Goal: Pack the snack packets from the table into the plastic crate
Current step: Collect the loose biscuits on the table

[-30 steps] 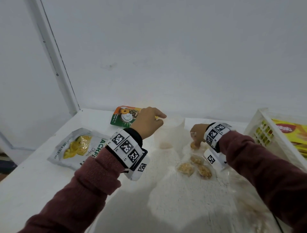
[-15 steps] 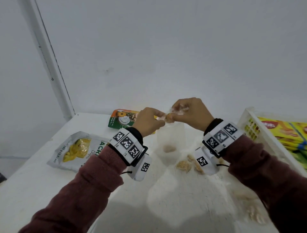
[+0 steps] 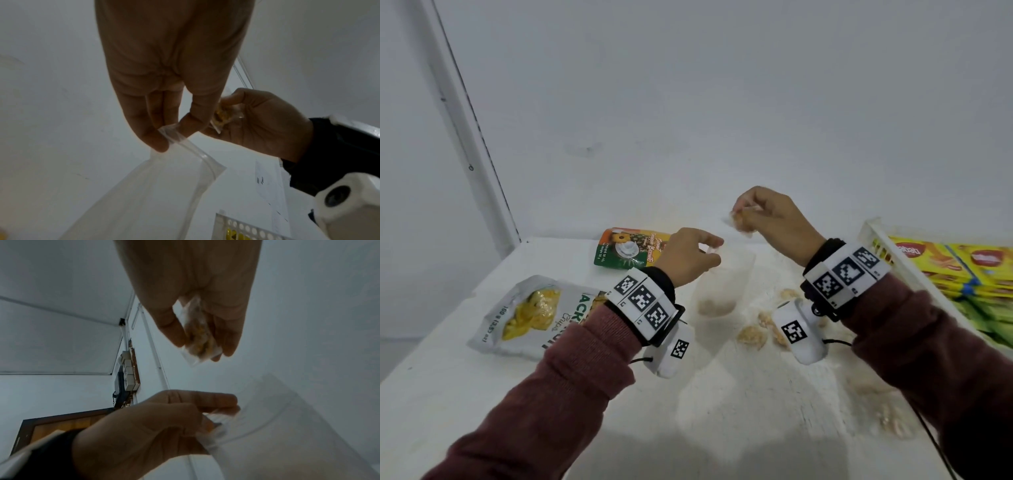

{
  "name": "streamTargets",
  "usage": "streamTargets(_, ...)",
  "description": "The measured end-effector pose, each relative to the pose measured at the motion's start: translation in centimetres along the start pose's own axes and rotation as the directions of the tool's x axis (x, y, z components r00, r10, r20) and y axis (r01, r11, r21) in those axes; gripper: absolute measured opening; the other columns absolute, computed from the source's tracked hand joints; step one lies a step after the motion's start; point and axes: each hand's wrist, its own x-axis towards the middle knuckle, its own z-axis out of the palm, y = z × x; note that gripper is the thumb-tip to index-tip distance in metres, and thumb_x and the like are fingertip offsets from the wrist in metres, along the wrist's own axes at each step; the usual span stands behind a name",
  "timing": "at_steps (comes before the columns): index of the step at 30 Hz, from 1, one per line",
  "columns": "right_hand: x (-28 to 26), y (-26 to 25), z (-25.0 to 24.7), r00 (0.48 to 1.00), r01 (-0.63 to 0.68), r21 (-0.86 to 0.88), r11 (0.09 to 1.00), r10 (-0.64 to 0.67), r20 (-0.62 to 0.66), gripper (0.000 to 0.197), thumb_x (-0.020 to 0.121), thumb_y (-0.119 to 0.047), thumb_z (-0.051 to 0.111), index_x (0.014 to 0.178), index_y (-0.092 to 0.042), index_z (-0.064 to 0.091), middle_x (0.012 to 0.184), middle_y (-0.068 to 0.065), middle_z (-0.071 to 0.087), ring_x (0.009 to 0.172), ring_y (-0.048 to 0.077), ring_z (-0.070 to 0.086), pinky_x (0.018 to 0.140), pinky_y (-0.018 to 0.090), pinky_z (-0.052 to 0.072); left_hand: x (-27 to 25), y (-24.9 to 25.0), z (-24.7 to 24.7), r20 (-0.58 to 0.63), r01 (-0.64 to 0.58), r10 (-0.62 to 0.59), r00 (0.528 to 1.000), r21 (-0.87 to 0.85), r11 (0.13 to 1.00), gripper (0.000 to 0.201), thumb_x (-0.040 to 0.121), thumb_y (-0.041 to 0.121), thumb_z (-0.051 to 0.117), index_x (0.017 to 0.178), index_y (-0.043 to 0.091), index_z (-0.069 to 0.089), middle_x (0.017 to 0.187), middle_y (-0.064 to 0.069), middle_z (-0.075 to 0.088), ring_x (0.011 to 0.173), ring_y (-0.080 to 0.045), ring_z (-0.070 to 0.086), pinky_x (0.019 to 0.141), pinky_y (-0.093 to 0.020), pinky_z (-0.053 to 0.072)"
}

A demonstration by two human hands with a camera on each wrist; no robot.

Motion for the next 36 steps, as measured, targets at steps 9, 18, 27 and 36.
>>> streamTargets(9,-0.7,2.9,0.0,0.995,0.045,-0.5,0.865,0.006,0.101,0.011,0.079,-0.028,0.071,0.086,-0.022,0.065,0.083,-0.015,0.063,0.089,0.012,0.06,0.098,0.047,0.039,0.1,0.0,0.1,0.029,0.005,-0.004,1.0,-0.038,0.999,0.037,0.08,0.0,0.059,0.116,0.005,0.064,0.087,-0.004,0.065,0.055,0.0,0.055,0.053,-0.007,0.042)
streamTargets(18,-1.4,2.8,-0.4,0.939,0.177,-0.802,0.57,0.146,0.31,0.035,0.096,-0.031,0.046,0.13,-0.029,0.051,0.124,-0.008,0.052,0.115,0.015,0.042,0.098,0.033,0.023,0.4,0.0,0.7,0.018,0.002,0.0,1.0,-0.116,0.993,0.035,0.081,-0.003,0.056,0.114,0.005,0.064,0.115,-0.011,0.064,0.062,-0.006,0.057,0.057,-0.009,0.048)
streamTargets(27,-2.4,7.0,0.1,0.834,-0.211,-0.702,0.68,0.499,0.234,0.028,0.081,-0.011,0.067,0.109,-0.006,0.063,0.095,0.002,0.057,0.08,0.012,0.053,0.063,0.01,0.039,0.9,-0.9,0.1,0.01,0.019,-0.019,1.0,0.009,1.0,0.033,0.082,-0.001,0.053,0.112,0.006,0.066,0.119,-0.007,0.063,0.075,-0.023,0.06,0.077,-0.032,0.052)
streamTargets(36,-3.7,9.1,3.4,0.65,0.106,-0.921,0.374,0.675,0.349,0.059,0.065,-0.045,0.078,0.115,-0.024,0.056,0.112,-0.002,0.045,0.111,0.024,0.034,0.099,0.039,0.036,1.2,-1.5,-0.1,-0.031,0.027,-0.027,0.999,0.015,1.0,0.031,0.087,-0.003,0.046,0.107,0.005,0.068,0.125,-0.009,0.061,0.11,-0.028,0.058,0.085,-0.03,0.046)
